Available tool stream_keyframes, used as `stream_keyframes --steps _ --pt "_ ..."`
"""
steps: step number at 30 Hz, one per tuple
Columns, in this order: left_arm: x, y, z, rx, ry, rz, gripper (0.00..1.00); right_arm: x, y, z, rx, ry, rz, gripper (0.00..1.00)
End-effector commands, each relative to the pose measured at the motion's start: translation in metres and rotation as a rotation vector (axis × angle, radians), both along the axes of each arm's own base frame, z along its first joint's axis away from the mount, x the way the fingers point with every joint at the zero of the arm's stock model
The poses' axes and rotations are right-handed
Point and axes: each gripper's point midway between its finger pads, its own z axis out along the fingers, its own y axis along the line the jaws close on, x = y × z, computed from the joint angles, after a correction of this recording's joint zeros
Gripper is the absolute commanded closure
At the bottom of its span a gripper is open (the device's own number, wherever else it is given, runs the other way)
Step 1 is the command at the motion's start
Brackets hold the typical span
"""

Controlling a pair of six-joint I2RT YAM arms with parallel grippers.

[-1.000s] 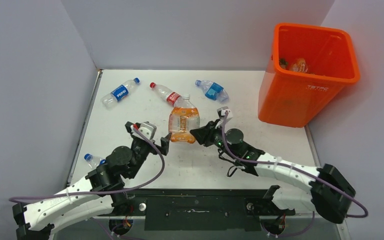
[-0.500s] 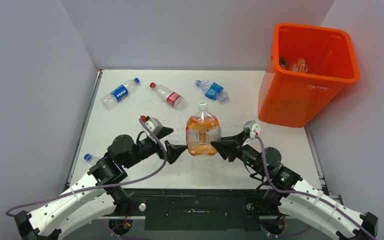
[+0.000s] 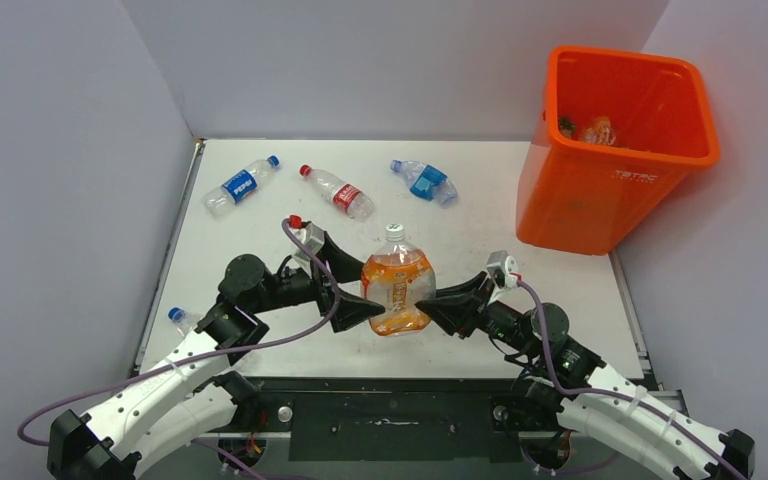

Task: Put the plastic bottles in the bin
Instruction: Pick up the plastic bottle at the center of the board.

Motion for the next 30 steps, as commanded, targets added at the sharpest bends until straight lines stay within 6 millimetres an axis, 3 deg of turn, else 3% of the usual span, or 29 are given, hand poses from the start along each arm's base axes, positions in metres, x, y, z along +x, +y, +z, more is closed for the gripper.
stream_keyframes --steps 1,5,10,13,16,19,21,25,30 --pt "-0.02 -0.003 0.018 -0.063 -0.069 -0.109 0.05 -0.01 0.012 0.021 0.11 -0.021 0.085 0.95" --pt "-0.022 -0.008 0.01 -0.036 -0.066 -0.132 0.25 -0.01 0.015 0.023 0.15 -0.009 0.099 0.95" --pt "-0.023 -0.011 0.005 -0.023 -0.077 -0.135 0.57 -0.007 0.018 0.022 0.157 0.005 0.095 0.95" --pt "-0.023 -0.011 0.002 -0.011 -0.085 -0.126 0.67 -0.006 0.018 0.02 0.149 0.015 0.085 0.93" --pt "-0.024 -0.012 0.0 0.0 -0.1 -0.12 0.74 -0.003 0.017 0.018 0.121 0.035 0.066 0.73" --pt "-0.021 -0.011 -0.002 0.013 -0.116 -0.097 0.77 -0.002 0.016 0.016 0.085 0.056 0.053 0.34" --pt "-0.017 -0.01 -0.002 0.016 -0.135 -0.063 0.81 0.0 0.013 0.017 0.071 0.071 0.031 0.19" --pt "-0.011 -0.003 -0.001 0.011 -0.182 0.012 0.91 0.003 0.002 0.022 0.029 0.092 -0.023 0.01" --pt "-0.001 0.007 0.0 0.013 -0.25 0.132 1.0 0.009 -0.012 0.032 -0.005 0.169 -0.114 0.08"
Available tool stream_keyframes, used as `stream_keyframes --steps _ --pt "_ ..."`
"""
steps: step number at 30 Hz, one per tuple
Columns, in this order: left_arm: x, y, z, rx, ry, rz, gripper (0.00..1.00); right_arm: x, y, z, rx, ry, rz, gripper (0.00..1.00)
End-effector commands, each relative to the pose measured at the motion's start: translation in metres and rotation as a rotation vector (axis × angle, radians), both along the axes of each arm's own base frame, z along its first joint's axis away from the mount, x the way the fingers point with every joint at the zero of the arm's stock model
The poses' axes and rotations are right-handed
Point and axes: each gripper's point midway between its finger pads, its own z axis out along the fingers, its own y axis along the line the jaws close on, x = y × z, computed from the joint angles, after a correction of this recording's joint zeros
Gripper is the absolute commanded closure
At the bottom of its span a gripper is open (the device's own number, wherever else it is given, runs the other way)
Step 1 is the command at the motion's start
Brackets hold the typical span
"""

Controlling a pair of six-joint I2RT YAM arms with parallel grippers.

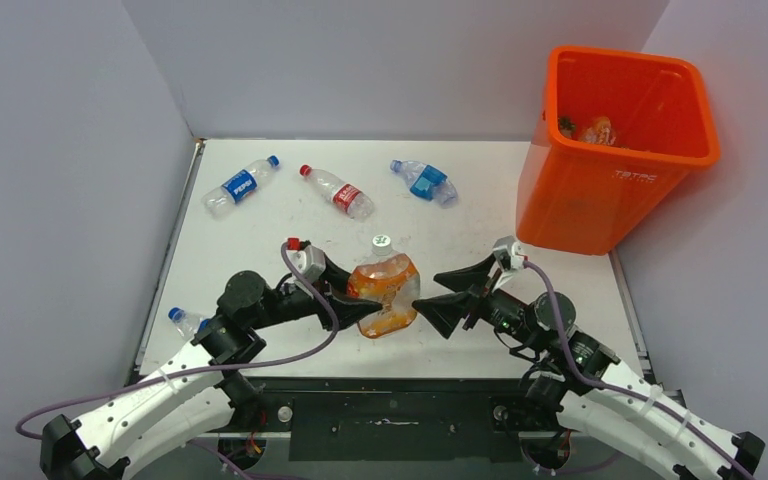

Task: Put the plastic bottles in the bin
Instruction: Pick up the plastic bottle at the center of the board, then place the plastic bottle in the trash bin.

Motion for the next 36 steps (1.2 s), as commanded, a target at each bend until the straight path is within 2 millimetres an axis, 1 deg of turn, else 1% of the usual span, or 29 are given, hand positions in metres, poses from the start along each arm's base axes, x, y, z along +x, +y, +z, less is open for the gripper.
stream_keyframes --steps 1,3,5,6,8,11,14,18,20,22,24,26,27,30,31,33,36 --pt "0.014 0.011 0.012 -0.026 -0.119 0.138 1.0 0.009 -0.018 0.019 -0.001 0.066 -0.119 0.09" --pt "0.018 0.014 0.012 -0.025 -0.147 0.177 1.0 0.011 -0.026 0.028 0.029 0.061 -0.156 0.1" --pt "0.019 0.017 0.012 -0.022 -0.172 0.207 1.0 0.009 -0.035 0.042 0.105 0.039 -0.181 0.1" --pt "0.02 0.018 0.012 -0.02 -0.183 0.222 1.0 0.008 -0.038 0.045 0.133 0.036 -0.189 0.1" --pt "0.022 0.02 0.01 -0.007 -0.207 0.25 1.0 0.006 -0.039 0.05 0.111 0.012 -0.18 0.1" --pt "0.026 0.023 0.005 0.036 -0.241 0.307 1.0 0.014 -0.037 0.048 0.036 0.021 -0.202 0.1" --pt "0.03 0.027 0.001 0.08 -0.27 0.359 1.0 0.015 -0.035 0.057 0.055 0.001 -0.202 0.1" --pt "0.038 0.035 -0.001 0.121 -0.307 0.438 1.0 0.023 -0.033 0.067 0.063 0.002 -0.231 0.1" --pt "0.041 0.039 -0.001 0.126 -0.316 0.467 1.0 0.029 -0.025 0.066 0.034 0.019 -0.231 0.1" --pt "0.045 0.041 -0.002 0.133 -0.318 0.491 1.0 0.039 -0.02 0.066 0.008 0.032 -0.267 0.1" --pt "0.048 0.042 -0.005 0.146 -0.319 0.503 1.0 0.042 -0.011 0.069 -0.008 0.022 -0.283 0.1" --pt "0.049 0.04 -0.008 0.161 -0.315 0.5 1.0 0.041 0.003 0.073 -0.027 -0.003 -0.28 0.1" --pt "0.048 0.039 -0.01 0.169 -0.316 0.491 1.0 0.04 0.01 0.079 -0.032 -0.02 -0.278 0.1" --pt "0.045 0.033 -0.015 0.185 -0.318 0.461 1.0 0.035 0.033 0.079 -0.098 -0.059 -0.302 0.1" --pt "0.045 0.032 -0.015 0.188 -0.317 0.456 1.0 0.029 0.043 0.08 -0.115 -0.078 -0.301 0.1" --pt "0.044 0.031 -0.016 0.192 -0.314 0.451 1.0 0.027 0.048 0.091 -0.102 -0.108 -0.335 0.1" --pt "0.044 0.031 -0.017 0.193 -0.309 0.449 1.0 0.031 0.052 0.1 -0.095 -0.126 -0.383 0.1"
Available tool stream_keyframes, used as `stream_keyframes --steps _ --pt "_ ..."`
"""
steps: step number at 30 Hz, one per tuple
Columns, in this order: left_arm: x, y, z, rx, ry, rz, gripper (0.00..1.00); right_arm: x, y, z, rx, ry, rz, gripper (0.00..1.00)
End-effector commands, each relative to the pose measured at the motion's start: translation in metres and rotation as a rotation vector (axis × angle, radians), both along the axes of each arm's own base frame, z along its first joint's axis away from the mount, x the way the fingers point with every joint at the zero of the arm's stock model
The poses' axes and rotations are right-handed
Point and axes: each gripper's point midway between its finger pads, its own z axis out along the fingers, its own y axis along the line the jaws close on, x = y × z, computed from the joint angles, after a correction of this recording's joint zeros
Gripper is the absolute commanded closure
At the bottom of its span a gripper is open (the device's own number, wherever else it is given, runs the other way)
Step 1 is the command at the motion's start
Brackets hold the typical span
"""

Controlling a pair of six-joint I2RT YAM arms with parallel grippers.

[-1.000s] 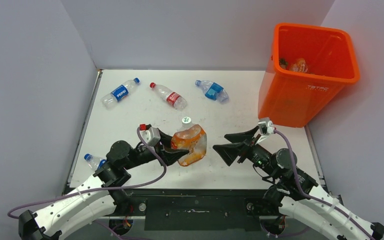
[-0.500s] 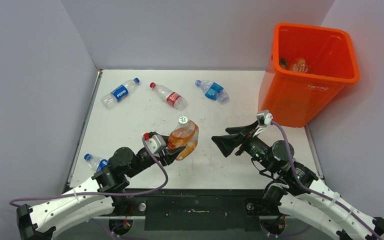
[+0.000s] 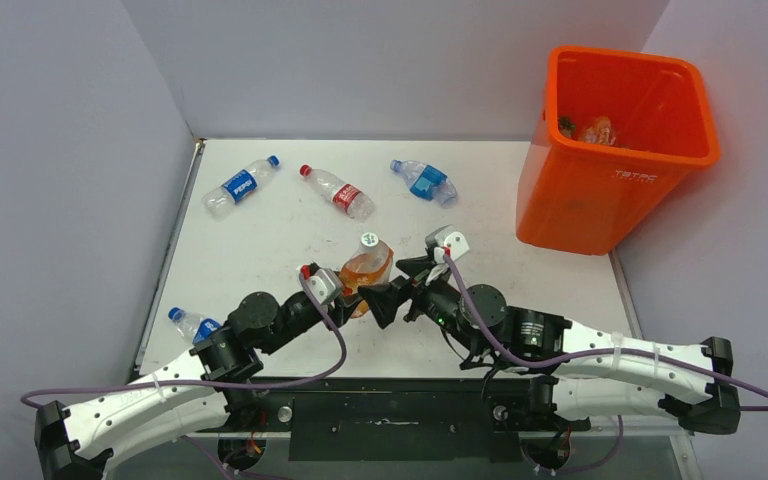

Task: Put the plastic bottles in the bin
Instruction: Place the plastic bottle in the trash bin.

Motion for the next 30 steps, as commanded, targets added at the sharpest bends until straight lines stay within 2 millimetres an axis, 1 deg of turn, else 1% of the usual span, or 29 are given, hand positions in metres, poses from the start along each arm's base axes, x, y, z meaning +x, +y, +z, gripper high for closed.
stream_keyframes --steps 1,4,8,11,12,15,17,20,22,25,30 --pt "-0.002 -0.002 0.018 -0.037 -0.033 -0.008 1.0 0.025 -0.013 0.052 0.089 -0.103 -0.194 0.1" --pt "-0.002 -0.002 0.019 -0.035 -0.031 -0.01 1.0 0.034 -0.009 0.05 0.055 -0.106 -0.249 0.09" --pt "-0.002 -0.003 0.018 -0.031 -0.028 -0.017 1.0 0.044 -0.008 0.049 0.044 -0.104 -0.32 0.04" --pt "-0.004 -0.004 0.019 -0.035 -0.028 -0.023 1.0 0.048 -0.004 0.051 0.047 -0.122 -0.329 0.02" --pt "-0.004 -0.004 0.019 -0.035 -0.028 -0.024 1.0 0.049 -0.002 0.052 0.046 -0.124 -0.332 0.05" --pt "-0.005 -0.003 0.02 -0.037 -0.029 -0.025 1.0 0.054 0.002 0.045 0.025 -0.115 -0.342 0.17" --pt "-0.006 -0.004 0.02 -0.037 -0.03 -0.032 1.0 0.058 0.004 0.043 0.036 -0.107 -0.331 0.24" --pt "-0.007 -0.006 0.019 -0.034 -0.032 -0.044 1.0 0.062 0.007 0.045 0.079 -0.099 -0.302 0.36" --pt "-0.008 -0.006 0.019 -0.033 -0.033 -0.046 1.0 0.068 0.011 0.042 0.088 -0.079 -0.276 0.44" --pt "-0.008 -0.006 0.019 -0.029 -0.033 -0.047 1.0 0.076 0.019 0.034 0.094 -0.032 -0.233 0.51" --pt "-0.008 -0.005 0.019 -0.029 -0.037 -0.039 1.0 0.077 0.028 0.022 0.08 0.009 -0.176 0.59"
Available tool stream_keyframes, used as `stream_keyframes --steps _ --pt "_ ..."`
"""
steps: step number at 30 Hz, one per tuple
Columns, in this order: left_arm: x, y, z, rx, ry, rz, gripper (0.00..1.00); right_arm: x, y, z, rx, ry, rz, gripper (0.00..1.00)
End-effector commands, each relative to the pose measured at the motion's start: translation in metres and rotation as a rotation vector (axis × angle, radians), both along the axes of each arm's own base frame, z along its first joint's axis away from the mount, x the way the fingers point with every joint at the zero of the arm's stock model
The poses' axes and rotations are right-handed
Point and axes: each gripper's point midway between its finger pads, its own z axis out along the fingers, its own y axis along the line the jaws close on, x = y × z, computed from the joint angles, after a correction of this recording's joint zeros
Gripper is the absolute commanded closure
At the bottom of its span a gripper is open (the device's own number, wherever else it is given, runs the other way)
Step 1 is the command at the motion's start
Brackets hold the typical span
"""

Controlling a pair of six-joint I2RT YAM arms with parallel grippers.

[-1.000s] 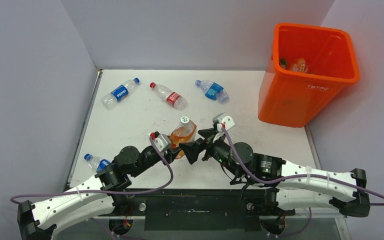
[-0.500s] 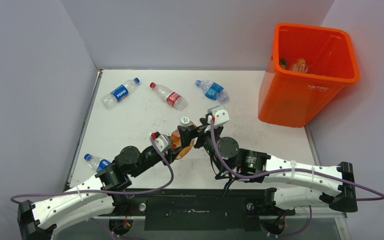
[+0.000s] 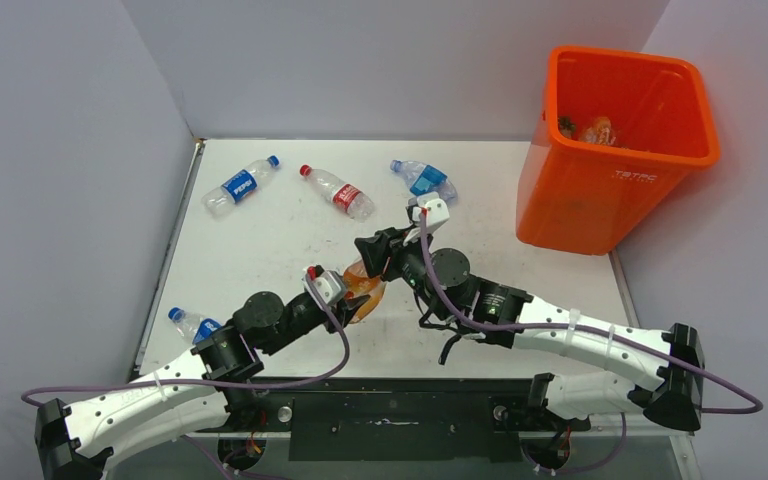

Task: Put the plastic bottles in the bin
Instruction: Place the plastic bottle in the trash bin.

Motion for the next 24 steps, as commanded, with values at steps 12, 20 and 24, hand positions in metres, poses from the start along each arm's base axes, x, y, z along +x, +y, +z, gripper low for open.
stream_keyframes --steps 12,20,24 --pt "-0.005 -0.004 0.033 -0.071 -0.059 -0.022 1.0 0.005 -0.003 -0.011 -0.051 0.08 -0.004 0.46" --pt "-0.004 -0.004 0.032 -0.072 -0.055 -0.019 1.0 0.003 -0.012 -0.018 -0.089 0.082 -0.035 0.93" --pt "-0.003 -0.002 0.033 -0.074 -0.049 -0.006 0.74 0.001 -0.015 -0.011 -0.085 0.07 -0.034 0.95"
